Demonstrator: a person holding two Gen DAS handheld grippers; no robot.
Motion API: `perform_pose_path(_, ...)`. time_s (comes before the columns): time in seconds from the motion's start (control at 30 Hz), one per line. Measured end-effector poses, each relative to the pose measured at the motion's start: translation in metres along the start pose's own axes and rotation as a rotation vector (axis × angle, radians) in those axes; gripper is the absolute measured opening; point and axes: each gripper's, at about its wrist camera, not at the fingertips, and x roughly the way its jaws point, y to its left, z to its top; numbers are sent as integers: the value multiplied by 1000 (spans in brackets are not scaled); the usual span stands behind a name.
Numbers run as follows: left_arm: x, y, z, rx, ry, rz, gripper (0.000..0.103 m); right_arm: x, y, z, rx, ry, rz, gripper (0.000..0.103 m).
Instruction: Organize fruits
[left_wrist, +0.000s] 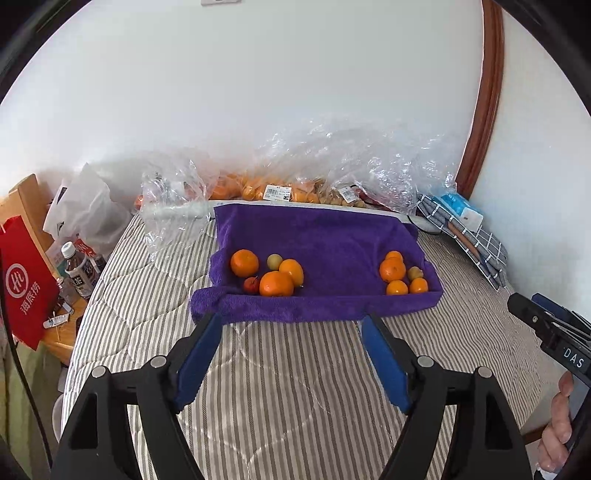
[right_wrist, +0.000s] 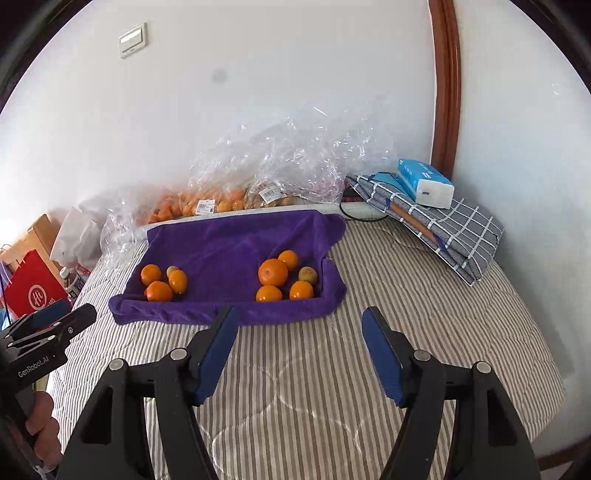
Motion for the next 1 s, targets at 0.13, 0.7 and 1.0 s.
perform_pose_path(0.13,-26,-2,-9,7,-22,12,87,-27,-4,-14,2,-30,-4,87)
perform_pose_path(0.7,-78,-18,-32,12,-65,56,92,-91,6,-47,-50,-69,-11,100)
perform_pose_path(1.0,-83,-23,-33,27,-62,75,92,-90,4,-51,-41,-58,-4,100)
